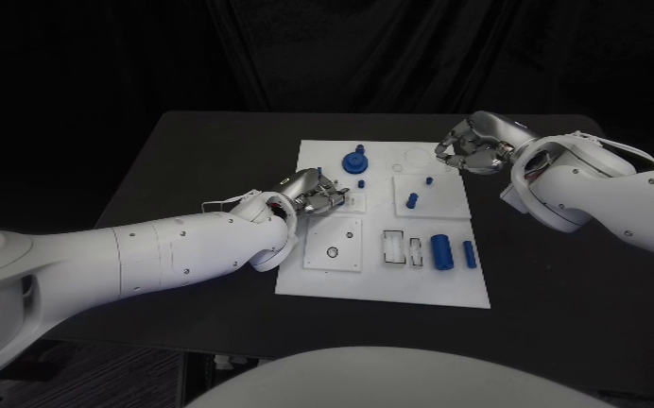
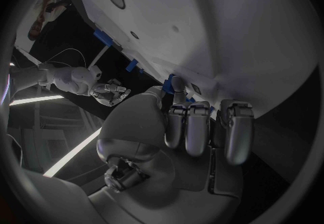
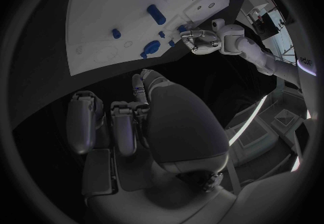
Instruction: Assemble the parts on the task board
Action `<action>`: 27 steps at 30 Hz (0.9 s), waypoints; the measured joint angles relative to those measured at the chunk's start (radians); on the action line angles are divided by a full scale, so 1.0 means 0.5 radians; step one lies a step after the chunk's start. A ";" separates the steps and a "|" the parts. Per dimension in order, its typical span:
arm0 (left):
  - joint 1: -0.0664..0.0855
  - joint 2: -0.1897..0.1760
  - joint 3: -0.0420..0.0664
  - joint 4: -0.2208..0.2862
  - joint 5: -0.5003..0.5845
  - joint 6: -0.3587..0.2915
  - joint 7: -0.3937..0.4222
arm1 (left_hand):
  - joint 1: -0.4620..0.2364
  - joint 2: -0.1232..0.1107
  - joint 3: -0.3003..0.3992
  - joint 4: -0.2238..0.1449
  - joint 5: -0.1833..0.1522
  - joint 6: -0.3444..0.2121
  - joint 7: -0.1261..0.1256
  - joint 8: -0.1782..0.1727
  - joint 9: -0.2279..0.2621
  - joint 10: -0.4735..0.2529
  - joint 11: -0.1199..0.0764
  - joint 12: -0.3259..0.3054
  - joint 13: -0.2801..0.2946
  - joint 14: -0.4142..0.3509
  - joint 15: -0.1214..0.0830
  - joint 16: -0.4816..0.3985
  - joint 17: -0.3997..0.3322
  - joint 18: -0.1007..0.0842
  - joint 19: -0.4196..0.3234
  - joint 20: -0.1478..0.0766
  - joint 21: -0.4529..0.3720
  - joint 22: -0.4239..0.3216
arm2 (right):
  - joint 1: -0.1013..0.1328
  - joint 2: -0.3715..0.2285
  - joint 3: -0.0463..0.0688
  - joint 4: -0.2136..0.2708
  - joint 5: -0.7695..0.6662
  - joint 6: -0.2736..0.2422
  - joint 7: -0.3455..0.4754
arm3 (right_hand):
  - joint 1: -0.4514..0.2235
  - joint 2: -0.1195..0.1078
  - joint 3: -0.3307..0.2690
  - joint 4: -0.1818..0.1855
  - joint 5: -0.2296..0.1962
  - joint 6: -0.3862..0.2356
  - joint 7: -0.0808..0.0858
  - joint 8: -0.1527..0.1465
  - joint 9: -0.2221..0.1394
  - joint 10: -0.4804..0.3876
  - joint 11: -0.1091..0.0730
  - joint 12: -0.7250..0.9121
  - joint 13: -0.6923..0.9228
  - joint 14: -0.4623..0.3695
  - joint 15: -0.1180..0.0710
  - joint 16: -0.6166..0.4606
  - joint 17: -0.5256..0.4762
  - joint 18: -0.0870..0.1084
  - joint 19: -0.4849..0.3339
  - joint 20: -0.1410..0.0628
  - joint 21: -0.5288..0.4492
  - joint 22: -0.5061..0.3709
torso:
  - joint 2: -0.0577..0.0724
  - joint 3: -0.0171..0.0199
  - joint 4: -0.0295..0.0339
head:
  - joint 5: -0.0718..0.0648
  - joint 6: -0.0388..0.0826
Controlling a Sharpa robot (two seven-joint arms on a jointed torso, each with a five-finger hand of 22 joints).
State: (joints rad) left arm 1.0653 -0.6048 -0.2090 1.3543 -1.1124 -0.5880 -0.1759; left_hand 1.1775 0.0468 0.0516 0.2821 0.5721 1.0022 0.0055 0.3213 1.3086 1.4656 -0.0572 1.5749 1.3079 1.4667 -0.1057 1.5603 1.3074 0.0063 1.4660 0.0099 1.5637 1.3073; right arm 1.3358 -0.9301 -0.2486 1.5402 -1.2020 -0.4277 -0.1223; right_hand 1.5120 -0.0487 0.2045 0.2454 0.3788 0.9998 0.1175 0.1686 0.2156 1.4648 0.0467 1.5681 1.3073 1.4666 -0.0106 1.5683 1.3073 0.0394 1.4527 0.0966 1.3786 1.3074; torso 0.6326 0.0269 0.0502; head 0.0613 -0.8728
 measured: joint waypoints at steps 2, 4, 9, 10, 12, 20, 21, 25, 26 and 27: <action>0.000 -0.002 0.000 0.001 0.000 -0.003 0.001 | 0.009 -0.009 0.015 0.002 0.024 0.001 -0.001 0.000 0.000 0.003 -0.003 0.000 0.000 -0.003 -0.003 0.001 0.000 0.000 0.003 -0.003 0.000 0.000 | 0.000 0.000 0.000 0.000 0.000 0.000 0.000 | 0.000 0.000 0.000 0.000 0.000 0.000 0.000 0.000 0.000 0.000 0.000 0.000 0.000 0.000 0.000 0.000 0.000 0.000 0.000 0.000 0.000 0.000 | 0.000 0.0002 0.000 | 0.001 0.000; 0.000 -0.004 0.000 0.003 0.000 -0.010 0.001 | 0.016 -0.017 0.027 0.004 0.038 0.009 -0.009 0.000 -0.001 0.003 -0.003 0.000 0.000 -0.003 -0.003 0.008 0.000 0.000 0.003 -0.003 0.000 0.000 | 0.000 0.000 0.000 0.000 0.000 0.001 0.000 | 0.000 0.000 0.000 0.000 0.000 0.000 0.000 0.000 0.000 0.000 0.000 0.000 0.000 0.000 0.000 0.000 0.000 0.000 0.000 0.000 0.000 0.000 | 0.000 0.0000 0.000 | 0.002 0.000; 0.000 -0.016 -0.003 0.009 -0.005 -0.025 0.000 | 0.029 -0.029 0.062 0.007 0.074 0.011 -0.011 0.000 -0.002 0.003 -0.003 0.000 0.000 -0.003 -0.003 0.008 0.000 0.000 0.003 -0.003 0.008 0.000 | 0.000 0.000 0.000 -0.002 0.000 0.003 0.000 | 0.000 0.000 0.000 0.000 0.000 0.000 0.000 0.000 0.000 0.000 0.000 0.000 0.002 0.000 0.000 0.000 0.000 0.000 0.000 0.000 0.000 0.000 | -0.001 0.0000 0.000 | 0.003 0.000; 0.000 -0.018 -0.004 0.010 -0.007 -0.027 -0.001 | 0.041 -0.042 0.087 0.006 0.093 0.012 -0.011 0.000 -0.002 0.003 -0.003 0.000 0.000 -0.003 -0.003 0.008 0.000 0.000 0.003 -0.003 0.008 0.000 | 0.000 0.000 0.000 -0.002 0.000 0.003 0.000 | 0.000 0.000 0.000 0.000 0.000 0.000 0.000 0.000 0.000 0.000 0.000 0.000 0.002 0.000 0.000 0.000 0.000 0.000 0.000 0.000 0.000 0.000 | -0.001 0.0000 0.000 | 0.003 0.000; 0.000 -0.021 -0.004 0.011 -0.010 -0.034 -0.002 | 0.048 -0.048 0.105 0.004 0.101 0.012 -0.010 0.000 -0.002 0.003 -0.003 0.000 0.000 -0.003 -0.003 0.008 0.000 0.000 0.003 -0.003 0.008 0.000 | -0.001 0.000 0.000 -0.003 0.000 0.004 0.000 | 0.000 0.000 0.000 0.000 0.000 0.000 0.000 0.000 0.000 0.000 0.000 0.000 0.002 0.000 0.000 0.000 0.000 0.000 0.000 0.000 0.000 0.000 | -0.001 -0.0002 -0.001 | 0.003 0.000; -0.001 -0.032 -0.005 0.017 -0.019 -0.059 -0.013 | 0.060 -0.061 0.136 0.001 0.101 0.015 -0.007 0.000 -0.002 0.003 -0.003 0.000 0.000 -0.003 -0.003 0.008 0.000 0.000 0.003 -0.003 0.008 0.000 | -0.002 0.000 0.000 -0.003 0.000 0.006 0.000 | 0.000 0.000 0.000 0.000 0.000 0.000 0.000 0.000 0.000 0.000 0.000 0.000 0.001 0.000 0.000 0.000 0.000 0.000 0.000 0.000 0.000 0.000 | -0.002 -0.0006 0.000 | -0.002 0.000; -0.001 -0.033 -0.005 0.019 -0.020 -0.061 -0.014 | 0.060 -0.061 0.136 0.001 0.101 0.015 -0.007 0.000 -0.002 0.003 -0.003 0.000 0.000 -0.003 -0.003 0.008 0.000 0.000 0.003 -0.003 0.008 0.000 | -0.003 0.000 0.000 -0.003 0.000 0.006 0.000 | 0.000 0.000 0.000 0.000 0.000 0.000 0.000 0.000 0.000 0.000 0.000 0.000 0.001 0.000 0.000 0.000 0.000 0.000 -0.004 -0.004 -0.006 0.000 | -0.002 -0.0006 0.000 | -0.002 0.000; -0.001 -0.034 -0.005 0.023 -0.023 -0.071 -0.021 | 0.069 -0.070 0.160 -0.002 0.101 0.018 -0.003 0.000 -0.002 0.003 -0.002 0.000 0.000 -0.003 -0.003 0.008 0.000 0.000 -0.004 -0.010 0.008 0.000 | -0.004 0.000 0.000 -0.004 0.000 0.007 -0.001 | 0.000 0.000 0.000 0.000 0.000 0.000 0.000 0.000 0.000 0.000 0.000 0.000 0.001 0.000 0.000 0.000 0.000 0.000 -0.007 -0.007 -0.010 0.000 | -0.002 -0.0006 0.000 | 0.003 0.000; -0.001 -0.034 -0.005 0.023 -0.024 -0.073 -0.023 | 0.069 -0.070 0.161 -0.002 0.101 0.018 -0.003 0.000 -0.002 0.003 -0.002 0.000 0.000 -0.003 -0.003 0.008 0.000 0.000 -0.004 -0.010 0.008 0.000 | -0.005 0.000 0.000 -0.004 0.000 0.007 -0.001 | 0.000 0.000 0.000 0.000 0.000 0.000 0.000 0.000 0.000 0.000 0.000 0.000 0.001 0.000 0.000 0.000 0.000 0.000 -0.007 -0.007 -0.010 0.000 | -0.002 -0.0006 0.000 | 0.003 0.000; -0.001 -0.034 -0.005 0.024 -0.024 -0.074 -0.025 | 0.069 -0.070 0.160 -0.002 0.101 0.018 -0.002 0.000 -0.001 0.003 -0.002 0.000 0.000 -0.003 -0.003 0.008 0.000 0.000 -0.004 -0.010 0.008 0.000 | -0.005 0.000 0.000 -0.004 0.000 0.008 -0.001 | 0.000 0.000 0.000 0.000 0.000 0.000 0.000 0.000 0.000 0.000 0.000 0.000 0.001 0.000 0.000 0.000 0.000 0.000 -0.007 -0.007 -0.010 0.000 | -0.002 -0.0008 0.000 | 0.004 0.000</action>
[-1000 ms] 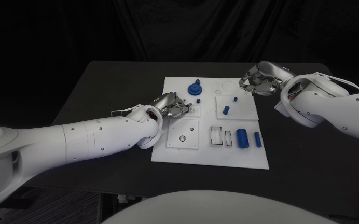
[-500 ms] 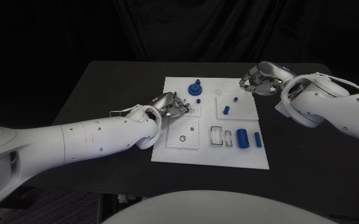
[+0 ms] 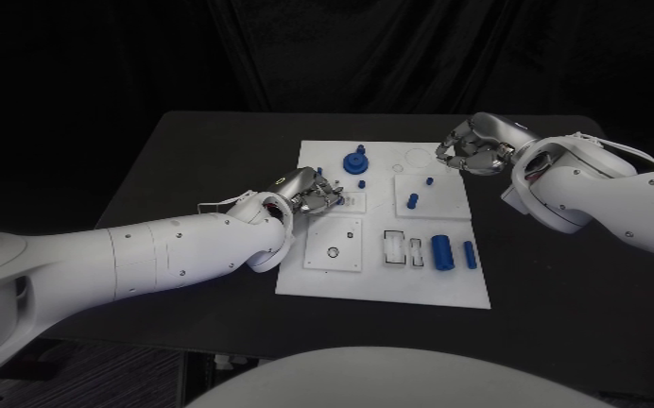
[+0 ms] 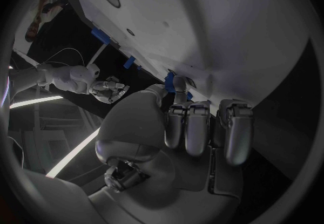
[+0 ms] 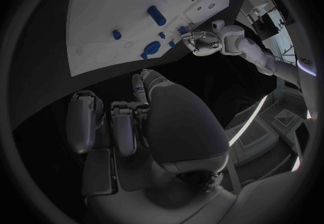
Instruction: Assemble the parts on the task board
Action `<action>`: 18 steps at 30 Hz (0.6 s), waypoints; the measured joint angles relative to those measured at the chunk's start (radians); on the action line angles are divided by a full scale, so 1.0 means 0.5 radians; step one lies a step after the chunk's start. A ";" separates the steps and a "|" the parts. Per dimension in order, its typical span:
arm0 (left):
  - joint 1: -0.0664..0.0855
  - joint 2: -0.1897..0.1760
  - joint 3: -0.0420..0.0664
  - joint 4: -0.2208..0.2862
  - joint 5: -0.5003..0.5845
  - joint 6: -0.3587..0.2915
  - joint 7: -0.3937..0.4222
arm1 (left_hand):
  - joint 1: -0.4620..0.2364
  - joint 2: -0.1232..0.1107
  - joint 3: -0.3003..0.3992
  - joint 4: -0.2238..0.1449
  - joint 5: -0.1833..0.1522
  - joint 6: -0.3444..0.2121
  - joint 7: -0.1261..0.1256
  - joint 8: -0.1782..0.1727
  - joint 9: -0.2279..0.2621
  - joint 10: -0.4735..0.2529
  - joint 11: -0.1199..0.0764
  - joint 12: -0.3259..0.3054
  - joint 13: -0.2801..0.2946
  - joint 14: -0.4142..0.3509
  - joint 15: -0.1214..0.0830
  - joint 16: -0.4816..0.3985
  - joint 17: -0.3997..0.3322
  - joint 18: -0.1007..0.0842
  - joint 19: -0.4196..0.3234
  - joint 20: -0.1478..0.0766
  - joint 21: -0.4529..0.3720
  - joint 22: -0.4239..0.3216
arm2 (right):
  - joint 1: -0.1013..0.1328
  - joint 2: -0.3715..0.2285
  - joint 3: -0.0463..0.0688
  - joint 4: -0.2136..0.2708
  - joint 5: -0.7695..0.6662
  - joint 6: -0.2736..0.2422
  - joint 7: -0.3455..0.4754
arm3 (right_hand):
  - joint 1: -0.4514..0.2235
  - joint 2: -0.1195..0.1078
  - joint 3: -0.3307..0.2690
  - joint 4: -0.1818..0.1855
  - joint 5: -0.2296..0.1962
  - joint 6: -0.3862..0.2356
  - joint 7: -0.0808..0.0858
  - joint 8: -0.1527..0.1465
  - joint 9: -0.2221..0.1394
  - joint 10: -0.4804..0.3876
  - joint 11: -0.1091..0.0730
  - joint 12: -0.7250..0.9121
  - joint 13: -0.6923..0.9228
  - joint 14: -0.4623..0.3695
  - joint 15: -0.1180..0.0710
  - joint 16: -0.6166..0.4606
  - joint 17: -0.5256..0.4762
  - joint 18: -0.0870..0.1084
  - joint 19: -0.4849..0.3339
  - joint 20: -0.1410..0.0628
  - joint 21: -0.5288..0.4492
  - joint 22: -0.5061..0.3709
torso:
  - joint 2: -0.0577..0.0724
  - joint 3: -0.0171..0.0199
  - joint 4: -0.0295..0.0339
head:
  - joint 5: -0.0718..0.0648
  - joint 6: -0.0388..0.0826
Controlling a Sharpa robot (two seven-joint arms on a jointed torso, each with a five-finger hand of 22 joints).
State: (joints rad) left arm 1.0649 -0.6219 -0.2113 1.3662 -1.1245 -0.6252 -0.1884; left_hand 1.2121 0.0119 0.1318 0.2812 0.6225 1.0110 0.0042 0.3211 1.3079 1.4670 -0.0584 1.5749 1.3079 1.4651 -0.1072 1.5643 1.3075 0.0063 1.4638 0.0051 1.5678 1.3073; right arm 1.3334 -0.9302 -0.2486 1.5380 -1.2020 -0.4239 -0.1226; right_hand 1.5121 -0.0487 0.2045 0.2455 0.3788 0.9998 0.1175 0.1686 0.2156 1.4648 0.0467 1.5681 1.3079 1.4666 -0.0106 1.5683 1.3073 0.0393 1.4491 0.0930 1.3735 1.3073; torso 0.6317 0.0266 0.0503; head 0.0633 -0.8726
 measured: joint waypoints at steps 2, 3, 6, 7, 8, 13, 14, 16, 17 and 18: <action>0.000 0.000 0.000 0.001 -0.001 -0.003 -0.004 | 0.000 0.000 0.003 -0.003 0.000 0.000 0.000 0.000 0.000 0.000 0.000 0.000 0.000 0.000 0.000 0.000 0.000 0.000 0.000 0.000 0.000 0.000 | 0.000 0.000 0.000 0.000 0.000 0.000 0.000 | 0.000 0.000 0.000 0.000 0.000 0.000 0.000 0.000 0.000 0.000 0.000 0.000 0.000 0.000 0.000 0.000 0.000 0.000 0.000 0.000 0.000 0.000 | 0.000 -0.0004 0.000 | 0.000 0.000; 0.000 0.000 0.000 0.001 -0.001 -0.005 -0.005 | 0.000 0.000 0.004 -0.004 0.000 -0.003 0.003 0.000 0.001 0.000 0.000 0.000 0.000 0.000 0.000 0.000 0.000 0.000 0.000 0.000 0.000 0.000 | -0.001 0.001 0.000 -0.001 0.000 0.000 0.000 | 0.000 0.000 0.000 0.000 0.000 0.000 0.000 0.000 0.000 0.000 0.000 0.000 0.000 0.000 0.000 0.000 0.000 0.000 0.000 0.000 0.000 0.000 | 0.000 -0.0008 0.000 | 0.000 0.000; 0.000 0.000 0.000 0.001 -0.002 -0.008 -0.008 | 0.008 -0.008 0.022 0.000 0.000 0.004 0.002 0.000 0.001 0.000 0.000 0.000 0.000 0.000 0.000 0.000 0.000 0.000 0.000 0.000 0.000 0.000 | -0.001 0.001 0.000 -0.001 0.000 0.001 0.000 | 0.000 0.000 0.000 0.000 0.000 0.000 0.000 0.000 0.000 0.000 0.000 0.000 0.000 0.000 0.000 0.000 0.000 0.000 0.000 0.000 0.000 0.000 | 0.001 -0.0010 0.000 | -0.001 0.000; 0.000 0.001 0.000 0.001 -0.002 -0.009 -0.009 | 0.012 -0.013 0.026 -0.003 -0.007 0.005 0.002 0.000 0.000 0.000 0.000 0.000 0.000 0.000 0.000 0.000 0.000 0.000 0.000 0.000 0.000 0.000 | -0.001 0.001 0.000 -0.001 0.000 0.001 0.000 | 0.000 0.000 0.000 0.000 0.000 0.000 0.000 0.000 0.000 0.000 0.000 0.000 0.000 0.000 0.000 0.000 0.000 0.000 0.000 0.000 0.000 0.000 | 0.001 -0.0010 0.000 | -0.002 0.000; 0.000 0.003 0.000 0.001 -0.002 -0.010 -0.010 | 0.018 -0.019 0.040 0.000 -0.023 0.005 0.002 0.000 0.001 0.000 0.000 0.000 0.000 0.001 -0.001 0.000 0.000 0.000 0.000 0.000 0.000 0.000 | -0.001 0.001 0.000 -0.001 0.000 0.001 0.000 | 0.000 0.000 0.000 0.000 0.000 0.000 0.000 0.000 0.000 0.000 0.000 0.000 0.000 0.000 0.000 0.000 0.000 0.000 0.000 0.000 0.000 0.000 | 0.001 -0.0010 0.000 | -0.002 0.000; -0.001 0.013 0.000 -0.001 -0.003 -0.011 -0.013 | 0.015 -0.036 0.083 0.005 -0.140 0.005 0.002 0.000 0.000 0.000 0.000 0.000 0.000 0.004 -0.004 0.000 0.000 0.000 0.000 0.000 0.000 0.000 | -0.002 0.003 0.000 -0.002 0.000 0.001 0.000 | 0.000 0.000 0.000 0.000 0.000 0.000 0.000 0.000 0.000 0.000 0.000 0.000 0.000 0.000 0.000 0.000 0.000 0.000 0.000 0.000 0.000 0.000 | 0.000 0.0000 0.001 | -0.006 0.000; -0.001 0.016 0.000 -0.003 -0.003 -0.011 -0.014 | 0.015 -0.036 0.083 0.005 -0.140 0.005 0.002 0.000 0.000 0.000 0.000 0.000 0.000 0.004 -0.004 0.000 0.000 0.000 0.000 0.000 0.000 0.000 | -0.002 0.003 0.000 -0.002 0.000 0.001 0.000 | 0.000 0.000 0.000 0.000 0.000 0.000 0.000 0.000 0.000 0.000 0.000 0.000 0.000 0.000 0.000 0.000 0.000 0.000 0.000 0.000 0.000 0.000 | 0.000 0.0000 0.001 | -0.006 0.000; -0.001 0.020 0.000 -0.008 -0.003 -0.012 -0.014 | 0.015 -0.036 0.083 0.005 -0.141 0.005 0.003 0.000 0.000 0.000 0.000 0.000 0.000 0.004 -0.004 0.000 0.000 0.000 0.000 0.000 0.000 0.000 | -0.002 0.003 0.000 -0.002 0.000 0.001 0.000 | 0.000 0.000 0.000 0.000 0.000 0.000 0.000 0.000 0.000 0.000 0.000 0.000 0.000 0.000 0.000 0.000 0.000 0.000 0.000 0.000 0.000 0.000 | 0.000 0.0004 0.001 | -0.004 0.000; -0.001 0.021 0.000 -0.011 -0.003 -0.012 -0.015 | 0.015 -0.036 0.084 0.006 -0.141 0.005 0.003 0.000 0.000 0.000 0.000 0.000 0.000 0.004 -0.004 0.000 0.000 0.000 0.000 0.000 0.000 0.000 | -0.002 0.003 0.000 -0.002 0.000 0.001 0.000 | 0.000 0.000 0.000 0.000 0.000 0.000 0.000 0.000 0.000 0.000 0.000 0.000 0.000 0.000 0.000 0.000 0.000 0.000 0.000 0.000 0.000 0.000 | 0.000 0.0008 0.001 | -0.003 0.000; -0.001 0.023 0.000 -0.013 -0.003 -0.012 -0.015 | 0.015 -0.036 0.092 0.008 -0.141 0.005 0.003 0.000 0.000 0.000 0.000 0.000 0.000 0.004 -0.004 0.000 0.000 0.000 0.000 0.000 0.000 0.000 | -0.002 0.003 0.000 -0.002 0.000 0.001 0.000 | 0.000 0.000 0.000 0.000 0.000 0.000 0.000 0.000 0.000 0.000 0.000 0.000 0.000 0.000 0.000 0.000 0.000 0.000 0.000 0.000 0.000 0.000 | 0.000 0.0010 0.001 | -0.002 0.000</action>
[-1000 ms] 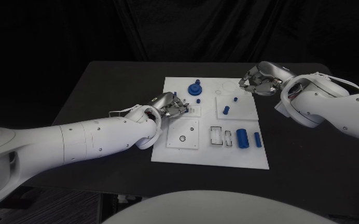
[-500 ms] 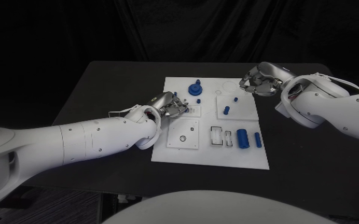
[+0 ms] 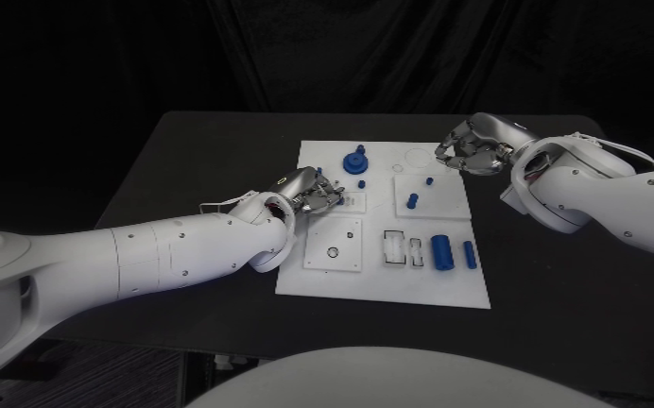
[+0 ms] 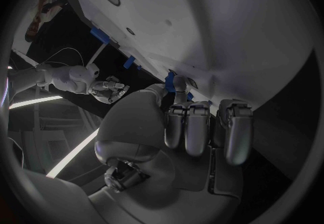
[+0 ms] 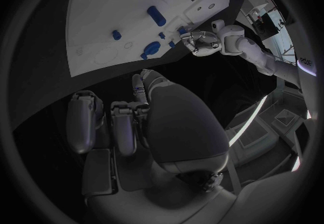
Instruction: Assemble the parts on the task board
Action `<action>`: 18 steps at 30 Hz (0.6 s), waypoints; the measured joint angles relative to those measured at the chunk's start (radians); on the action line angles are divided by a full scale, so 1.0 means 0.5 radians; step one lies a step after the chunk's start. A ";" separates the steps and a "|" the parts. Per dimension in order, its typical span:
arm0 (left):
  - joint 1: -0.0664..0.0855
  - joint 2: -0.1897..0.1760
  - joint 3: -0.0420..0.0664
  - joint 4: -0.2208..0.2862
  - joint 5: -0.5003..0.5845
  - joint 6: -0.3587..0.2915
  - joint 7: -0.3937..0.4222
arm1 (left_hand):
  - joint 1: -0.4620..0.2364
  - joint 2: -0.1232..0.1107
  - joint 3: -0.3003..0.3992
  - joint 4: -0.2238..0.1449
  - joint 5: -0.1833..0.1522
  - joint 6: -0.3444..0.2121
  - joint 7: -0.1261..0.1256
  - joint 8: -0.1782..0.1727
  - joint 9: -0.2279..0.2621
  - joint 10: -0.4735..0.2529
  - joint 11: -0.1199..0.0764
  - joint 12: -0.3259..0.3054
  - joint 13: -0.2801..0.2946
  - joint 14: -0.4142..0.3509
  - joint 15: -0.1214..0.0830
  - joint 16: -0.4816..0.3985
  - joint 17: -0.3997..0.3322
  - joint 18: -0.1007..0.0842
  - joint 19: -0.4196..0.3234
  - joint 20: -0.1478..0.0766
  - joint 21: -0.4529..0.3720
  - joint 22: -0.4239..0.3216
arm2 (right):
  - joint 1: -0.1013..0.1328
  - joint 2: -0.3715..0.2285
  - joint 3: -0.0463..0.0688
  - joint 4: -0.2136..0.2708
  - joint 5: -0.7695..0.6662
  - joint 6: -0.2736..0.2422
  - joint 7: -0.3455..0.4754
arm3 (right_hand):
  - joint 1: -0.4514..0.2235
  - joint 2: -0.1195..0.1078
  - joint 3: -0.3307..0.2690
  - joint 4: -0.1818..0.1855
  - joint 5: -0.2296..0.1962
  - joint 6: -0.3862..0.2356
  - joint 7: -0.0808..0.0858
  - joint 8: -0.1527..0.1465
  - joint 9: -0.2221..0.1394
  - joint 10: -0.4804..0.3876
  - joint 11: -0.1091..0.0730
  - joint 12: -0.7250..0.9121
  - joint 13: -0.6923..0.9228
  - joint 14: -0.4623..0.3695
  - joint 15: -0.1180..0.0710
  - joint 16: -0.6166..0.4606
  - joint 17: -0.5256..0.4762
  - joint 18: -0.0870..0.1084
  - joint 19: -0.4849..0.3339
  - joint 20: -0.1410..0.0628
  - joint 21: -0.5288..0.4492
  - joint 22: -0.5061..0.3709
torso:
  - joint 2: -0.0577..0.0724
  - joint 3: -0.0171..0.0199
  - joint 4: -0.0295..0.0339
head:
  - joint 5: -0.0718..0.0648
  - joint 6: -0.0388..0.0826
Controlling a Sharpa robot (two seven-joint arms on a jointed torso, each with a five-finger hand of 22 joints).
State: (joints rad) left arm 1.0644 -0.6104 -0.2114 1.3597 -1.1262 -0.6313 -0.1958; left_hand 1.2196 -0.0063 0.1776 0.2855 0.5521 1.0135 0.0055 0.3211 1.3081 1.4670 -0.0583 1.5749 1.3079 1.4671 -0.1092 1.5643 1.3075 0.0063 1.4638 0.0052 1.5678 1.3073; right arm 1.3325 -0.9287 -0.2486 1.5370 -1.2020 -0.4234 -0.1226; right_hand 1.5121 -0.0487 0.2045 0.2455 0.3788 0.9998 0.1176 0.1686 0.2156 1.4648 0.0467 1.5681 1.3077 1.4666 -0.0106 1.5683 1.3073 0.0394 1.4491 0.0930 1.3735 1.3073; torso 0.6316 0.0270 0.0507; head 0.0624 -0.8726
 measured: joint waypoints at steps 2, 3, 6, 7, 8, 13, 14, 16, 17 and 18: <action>0.000 0.003 0.000 -0.004 0.000 -0.001 -0.001 | 0.000 0.000 0.005 -0.005 -0.017 0.000 0.000 0.000 0.000 0.000 0.000 0.000 0.000 0.000 0.000 0.000 0.000 0.000 0.000 0.000 0.000 0.000 | 0.000 0.000 0.000 0.000 0.000 0.000 0.000 | 0.000 0.000 0.000 0.000 0.000 0.000 0.000 0.000 0.000 0.000 0.000 0.000 0.000 0.000 0.000 0.000 0.000 0.000 0.000 0.000 0.000 0.000 | 0.000 0.0002 -0.001 | 0.001 0.000; 0.000 0.005 0.000 -0.006 0.000 -0.001 -0.001 | 0.000 0.000 0.011 0.001 -0.034 0.002 0.002 0.000 0.000 0.000 0.000 0.000 0.000 0.000 0.000 0.000 0.000 0.000 0.000 0.000 0.000 0.000 | 0.000 0.000 0.000 0.000 0.000 0.000 0.000 | 0.000 0.000 0.000 0.000 0.000 0.000 0.000 0.000 0.000 0.000 0.000 0.000 0.000 0.000 0.000 0.000 0.000 0.000 0.000 0.000 0.000 0.000 | 0.000 0.0004 -0.002 | 0.002 0.000; -0.001 0.011 0.000 -0.010 -0.001 -0.002 -0.002 | 0.000 0.000 0.021 0.000 -0.059 0.003 0.003 0.000 0.000 0.000 0.000 0.000 0.000 0.000 0.000 0.000 0.000 0.000 0.000 0.000 0.000 0.000 | 0.000 0.000 0.000 0.000 0.000 0.000 0.000 | 0.000 0.000 0.000 0.000 0.000 0.000 0.000 0.000 0.000 0.000 0.000 0.000 0.000 0.000 0.000 0.000 0.000 0.000 0.000 0.000 0.000 0.000 | 0.000 0.0006 -0.003 | 0.002 0.000; -0.001 0.012 0.000 -0.011 -0.001 -0.002 -0.002 | 0.000 0.000 0.021 0.000 -0.059 0.003 0.003 0.000 0.000 0.000 0.000 0.000 0.000 0.000 0.000 0.000 0.000 0.000 0.000 0.000 0.000 0.000 | 0.000 0.000 0.000 0.000 0.000 0.000 0.000 | 0.000 0.000 0.000 0.000 0.000 0.000 0.000 0.000 0.000 0.000 0.000 0.000 0.000 0.000 0.000 0.000 0.000 0.000 0.000 0.000 0.000 0.000 | 0.000 0.0006 -0.003 | 0.001 0.000; -0.001 0.015 0.000 -0.013 -0.001 -0.003 -0.002 | 0.000 0.000 0.021 0.000 -0.059 0.004 0.004 0.000 0.000 0.000 0.000 0.000 0.000 0.000 0.000 0.000 0.000 0.000 0.000 0.000 0.000 0.000 | 0.000 0.000 0.000 0.000 0.000 0.000 0.000 | 0.000 0.000 0.000 0.000 0.000 0.000 0.000 0.000 0.000 0.000 0.000 0.000 0.000 0.000 0.000 0.000 0.000 0.000 0.000 0.000 0.000 0.000 | 0.000 0.0006 -0.003 | 0.000 0.000; -0.002 0.017 0.000 -0.019 -0.001 -0.006 -0.002 | -0.001 -0.001 0.022 -0.001 -0.075 0.007 0.007 -0.001 0.000 0.000 0.000 0.000 0.000 0.000 0.000 0.000 0.000 0.000 0.000 0.000 0.000 0.000 | 0.000 0.000 0.000 0.000 0.000 0.000 0.000 | 0.000 0.000 0.000 0.000 0.000 0.000 0.000 0.000 0.000 0.000 0.000 0.000 0.000 0.000 0.000 0.000 0.000 0.000 0.000 0.000 0.000 0.000 | -0.001 0.0006 -0.003 | -0.004 0.000; -0.003 0.017 0.000 -0.019 -0.002 -0.007 -0.003 | -0.018 -0.017 0.031 -0.002 -0.113 0.007 0.007 -0.008 0.000 0.000 0.000 0.000 0.000 0.000 0.000 0.000 0.000 0.000 0.000 0.000 0.000 0.000 | 0.000 0.000 0.000 0.000 0.000 0.000 0.000 | 0.000 0.000 0.000 0.000 0.000 0.000 0.000 0.000 0.000 0.000 0.000 0.000 0.000 0.000 0.000 0.000 0.000 0.000 0.000 0.000 0.000 0.000 | -0.001 0.0006 -0.003 | -0.004 0.000; -0.004 0.017 0.000 -0.019 -0.005 -0.008 -0.004 | -0.056 -0.021 0.035 -0.003 -0.194 0.007 0.007 -0.011 0.000 0.000 0.000 0.000 0.000 0.000 0.000 0.000 0.000 0.000 0.000 0.000 0.000 0.000 | 0.000 0.000 0.000 0.000 0.000 0.000 0.000 | 0.000 0.000 0.000 0.000 0.000 0.000 0.000 0.000 0.000 0.000 0.000 0.000 0.000 0.000 0.000 0.000 0.000 0.000 0.000 0.000 0.000 0.000 | -0.001 0.0008 -0.003 | -0.004 0.000; -0.005 0.017 0.000 -0.019 -0.009 -0.008 -0.005 | -0.075 -0.021 0.034 -0.002 -0.223 0.007 0.007 -0.011 0.000 0.000 0.000 0.000 0.000 0.000 0.000 0.000 0.000 0.000 0.000 0.000 0.000 0.000 | 0.000 -0.001 0.000 0.000 0.000 0.000 0.000 | 0.000 0.000 0.000 0.000 0.000 0.000 0.000 0.000 0.000 0.000 0.000 0.000 0.000 0.000 0.000 0.000 0.000 0.000 0.000 0.000 0.000 0.001 | -0.001 0.0008 -0.003 | -0.003 0.000; -0.006 0.016 0.000 -0.019 -0.014 -0.008 -0.007 | -0.098 -0.023 0.021 0.005 -0.260 0.007 0.006 -0.011 0.000 0.000 0.000 0.000 0.000 0.000 0.000 0.000 0.000 0.000 0.000 0.000 0.000 0.000 | 0.000 -0.001 0.000 0.000 0.000 0.000 0.000 | 0.000 0.000 0.000 0.000 0.000 0.000 0.000 0.000 0.000 0.000 0.000 0.000 0.000 0.000 0.000 0.000 0.000 0.000 0.000 0.000 0.000 0.001 | -0.001 0.0010 -0.003 | -0.001 0.000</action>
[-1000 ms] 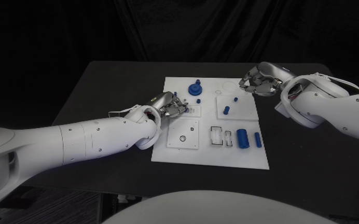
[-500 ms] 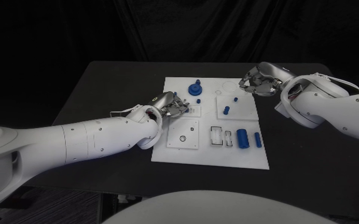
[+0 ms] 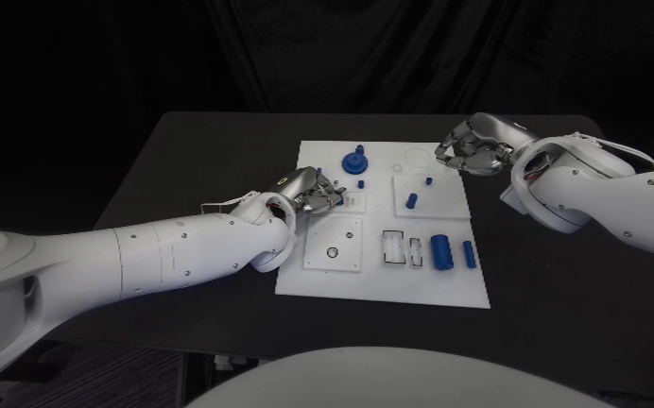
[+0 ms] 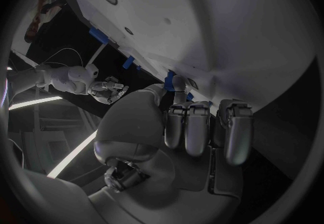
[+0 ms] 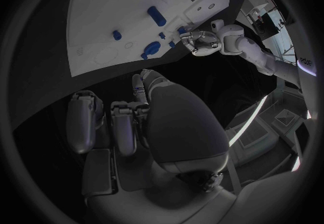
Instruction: Assemble the parts on the task board
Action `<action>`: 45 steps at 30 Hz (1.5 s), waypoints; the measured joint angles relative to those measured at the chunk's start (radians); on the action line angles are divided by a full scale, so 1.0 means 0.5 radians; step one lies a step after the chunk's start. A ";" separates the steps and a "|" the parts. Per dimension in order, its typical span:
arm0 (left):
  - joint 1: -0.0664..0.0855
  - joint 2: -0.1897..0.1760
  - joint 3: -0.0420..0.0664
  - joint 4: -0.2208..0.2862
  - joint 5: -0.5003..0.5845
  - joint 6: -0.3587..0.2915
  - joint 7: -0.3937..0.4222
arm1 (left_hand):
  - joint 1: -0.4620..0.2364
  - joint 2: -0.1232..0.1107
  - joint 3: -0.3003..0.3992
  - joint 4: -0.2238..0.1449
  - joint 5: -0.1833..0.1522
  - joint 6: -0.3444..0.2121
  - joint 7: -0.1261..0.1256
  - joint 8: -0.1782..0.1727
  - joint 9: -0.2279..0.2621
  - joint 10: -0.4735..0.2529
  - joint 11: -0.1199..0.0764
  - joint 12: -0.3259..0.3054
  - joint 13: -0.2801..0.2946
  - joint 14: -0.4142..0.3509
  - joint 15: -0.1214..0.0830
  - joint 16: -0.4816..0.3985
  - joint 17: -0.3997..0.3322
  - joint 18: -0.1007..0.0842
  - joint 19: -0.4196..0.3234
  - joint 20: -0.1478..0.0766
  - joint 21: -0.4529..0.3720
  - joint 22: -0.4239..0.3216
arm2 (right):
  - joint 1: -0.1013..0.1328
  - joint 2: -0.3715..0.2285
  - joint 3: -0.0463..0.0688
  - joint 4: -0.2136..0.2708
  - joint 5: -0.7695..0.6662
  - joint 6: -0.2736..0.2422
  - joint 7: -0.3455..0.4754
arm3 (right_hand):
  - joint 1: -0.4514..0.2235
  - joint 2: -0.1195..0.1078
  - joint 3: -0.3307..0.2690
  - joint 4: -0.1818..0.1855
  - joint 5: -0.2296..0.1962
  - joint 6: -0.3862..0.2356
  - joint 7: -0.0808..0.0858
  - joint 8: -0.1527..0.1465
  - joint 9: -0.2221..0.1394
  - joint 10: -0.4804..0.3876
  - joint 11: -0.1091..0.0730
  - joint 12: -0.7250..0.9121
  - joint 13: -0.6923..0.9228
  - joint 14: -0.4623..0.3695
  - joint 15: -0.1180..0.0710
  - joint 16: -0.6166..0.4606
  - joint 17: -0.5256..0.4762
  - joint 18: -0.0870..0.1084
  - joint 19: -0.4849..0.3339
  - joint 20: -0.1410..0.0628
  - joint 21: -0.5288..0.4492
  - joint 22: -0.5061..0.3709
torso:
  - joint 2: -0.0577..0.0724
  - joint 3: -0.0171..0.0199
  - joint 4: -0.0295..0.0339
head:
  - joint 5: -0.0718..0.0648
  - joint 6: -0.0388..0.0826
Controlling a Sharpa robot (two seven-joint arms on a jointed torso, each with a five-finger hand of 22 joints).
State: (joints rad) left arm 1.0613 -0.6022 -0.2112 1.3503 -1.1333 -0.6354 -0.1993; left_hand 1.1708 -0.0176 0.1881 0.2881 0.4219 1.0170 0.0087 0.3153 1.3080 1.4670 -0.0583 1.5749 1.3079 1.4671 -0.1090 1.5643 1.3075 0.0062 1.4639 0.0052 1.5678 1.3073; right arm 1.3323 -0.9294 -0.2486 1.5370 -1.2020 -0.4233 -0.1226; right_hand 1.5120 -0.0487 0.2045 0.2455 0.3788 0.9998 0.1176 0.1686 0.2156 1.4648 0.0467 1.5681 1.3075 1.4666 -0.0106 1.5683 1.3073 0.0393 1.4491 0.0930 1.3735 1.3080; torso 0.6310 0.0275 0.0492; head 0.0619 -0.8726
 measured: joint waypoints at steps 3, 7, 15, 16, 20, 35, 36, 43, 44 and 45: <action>-0.002 -0.002 0.000 0.003 -0.017 -0.001 -0.005 | -0.101 -0.004 -0.057 0.005 -0.129 0.009 0.002 -0.007 0.001 0.000 0.000 0.000 0.000 0.000 0.000 0.000 0.000 0.000 0.000 0.000 0.000 0.000 | -0.001 0.000 0.000 0.000 0.000 0.000 0.000 | 0.000 0.000 0.000 0.000 0.000 0.000 0.000 0.000 0.000 0.000 0.000 0.000 0.000 0.000 0.000 0.000 0.000 0.000 0.000 0.000 0.000 0.000 | 0.000 0.0000 0.000 | 0.003 0.000; -0.004 -0.003 0.000 0.004 -0.035 -0.002 -0.010 | -0.217 -0.001 -0.132 0.009 -0.256 0.011 0.004 -0.020 0.001 0.000 0.000 0.000 0.000 0.000 0.000 0.000 0.000 0.000 0.000 0.000 0.000 0.000 | -0.002 0.000 0.000 0.000 0.000 0.001 -0.001 | 0.000 0.000 0.000 0.000 0.000 0.000 0.000 0.000 0.000 0.000 0.000 0.000 0.000 0.000 0.000 0.000 0.000 0.000 0.000 0.000 0.000 0.000 | 0.000 -0.0002 0.000 | 0.003 0.000; -0.005 -0.009 0.000 0.003 -0.063 -0.008 -0.015 | -0.424 0.038 -0.303 0.011 -0.404 0.025 0.018 -0.040 0.002 0.000 0.000 0.000 0.000 0.000 0.000 0.000 0.000 0.000 0.000 0.000 0.000 0.000 | -0.005 0.000 0.000 0.000 0.000 0.003 -0.003 | 0.000 0.000 0.000 0.000 0.000 0.000 0.000 0.000 0.000 0.000 0.000 0.000 0.000 0.000 0.000 0.000 0.000 0.000 0.000 0.000 0.000 0.000 | 0.002 -0.0019 0.002 | 0.004 0.000; -0.005 -0.010 0.000 0.003 -0.065 -0.009 -0.015 | -0.444 0.047 -0.322 0.012 -0.410 0.026 0.016 -0.043 0.002 0.000 0.000 0.000 0.000 0.000 0.000 0.000 0.000 0.000 0.000 0.000 0.000 0.000 | -0.005 0.000 0.000 0.000 0.000 0.004 -0.003 | 0.000 0.000 0.000 0.000 0.000 0.000 0.000 0.000 0.000 0.000 0.000 0.000 0.000 0.000 0.000 0.000 0.000 0.000 0.000 0.000 0.000 0.000 | 0.002 -0.0019 0.002 | 0.005 0.000; -0.005 -0.014 0.000 0.003 -0.071 -0.012 -0.015 | -0.538 0.101 -0.412 0.014 -0.426 0.033 0.013 -0.049 0.002 0.000 0.000 0.000 0.000 0.000 0.000 0.000 0.000 0.000 0.000 0.000 0.000 0.000 | -0.006 0.000 0.000 -0.001 0.000 0.006 -0.004 | 0.000 0.000 0.000 0.000 0.000 0.000 0.000 0.000 0.000 0.000 0.000 0.000 0.000 0.000 0.000 0.000 0.000 0.000 0.000 0.000 0.000 0.000 | 0.003 -0.0021 0.002 | 0.007 0.000; -0.005 -0.076 0.000 0.081 -0.078 -0.110 0.096 | -0.525 0.303 -0.605 0.008 -0.307 0.088 -0.007 -0.021 0.001 0.000 0.000 0.000 0.000 0.000 0.000 0.000 0.000 0.000 0.000 0.000 0.000 0.000 | -0.007 -0.015 0.000 0.010 0.000 0.008 -0.004 | 0.000 0.000 0.000 0.000 0.000 0.000 0.000 0.000 0.000 0.000 0.000 0.000 0.000 0.000 0.000 0.000 0.000 0.000 0.000 0.000 0.000 -0.001 | 0.003 -0.0019 0.002 | 0.013 0.000; -0.005 -0.091 0.002 0.104 -0.079 -0.124 0.109 | -0.485 0.300 -0.616 0.008 -0.243 0.093 -0.013 -0.011 0.001 0.000 0.000 0.000 0.000 0.000 0.000 0.000 0.000 0.000 0.000 0.000 0.000 0.000 | -0.007 -0.019 0.000 0.012 0.000 0.007 -0.003 | 0.000 0.000 0.000 0.000 0.000 0.000 0.000 0.000 0.000 0.000 0.000 0.000 0.000 0.000 0.000 0.000 0.000 0.000 0.000 0.000 0.000 -0.001 | 0.003 -0.0019 0.002 | 0.014 0.000; 0.014 -0.207 0.042 0.257 -0.079 -0.216 0.177 | -0.317 0.266 -0.618 0.006 -0.084 0.093 -0.013 -0.011 0.001 0.000 0.000 0.000 0.000 0.000 0.000 0.000 0.000 0.000 0.000 0.000 0.000 0.000 | -0.007 -0.035 0.000 0.019 0.000 -0.022 0.015 | 0.000 0.000 0.006 -0.006 0.000 0.000 0.000 0.007 0.001 0.000 0.000 0.000 0.001 0.000 0.000 0.000 0.000 0.000 0.000 0.000 0.000 -0.001 | 0.003 -0.0019 0.002 | 0.016 0.000; 0.026 -0.218 0.046 0.266 -0.079 -0.222 0.182 | -0.312 0.263 -0.618 0.006 -0.083 0.093 -0.013 -0.011 0.001 0.000 0.000 0.000 0.000 0.000 0.000 0.000 0.000 0.000 0.000 0.000 0.000 0.000 | -0.007 -0.035 0.000 0.020 0.000 -0.029 0.020 | 0.000 0.000 0.006 -0.006 0.000 0.000 0.000 0.008 0.002 0.000 0.000 0.000 0.001 0.000 0.000 0.000 0.000 0.000 0.000 0.000 0.000 -0.001 | 0.003 -0.0019 0.002 | 0.018 0.000; 0.047 -0.232 0.051 0.276 -0.079 -0.230 0.188 | -0.279 0.259 -0.618 0.006 -0.070 0.093 -0.013 -0.011 0.001 0.000 0.000 0.000 0.000 0.000 0.000 0.000 0.000 0.000 0.000 0.000 0.000 0.000 | -0.007 -0.036 0.000 0.023 0.000 -0.040 0.028 | 0.000 0.000 0.006 -0.006 0.002 0.004 -0.004 0.008 0.002 0.000 0.000 0.000 0.001 0.000 0.000 0.000 0.000 0.000 0.000 0.000 0.004 -0.001 | 0.003 -0.0019 0.002 | 0.020 0.000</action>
State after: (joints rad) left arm 1.0850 -0.7182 -0.1858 1.4881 -1.1727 -0.7502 -0.1051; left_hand 1.0310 0.1120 -0.1211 0.2910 0.3870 1.0634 0.0021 0.3098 1.3086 1.4669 -0.0582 1.5749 1.3079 1.4670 -0.1089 1.5643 1.3075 0.0063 1.4639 0.0053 1.5678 1.3073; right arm 1.3289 -0.9474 -0.2485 1.5486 -1.2019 -0.4434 -0.1088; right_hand 1.5121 -0.0487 0.2074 0.2426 0.3799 1.0017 0.1157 0.1727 0.2167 1.4648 0.0467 1.5681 1.3081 1.4666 -0.0106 1.5683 1.3073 0.0393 1.4491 0.0930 1.3758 1.3077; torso 0.6328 0.0266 0.0503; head 0.0720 -0.8726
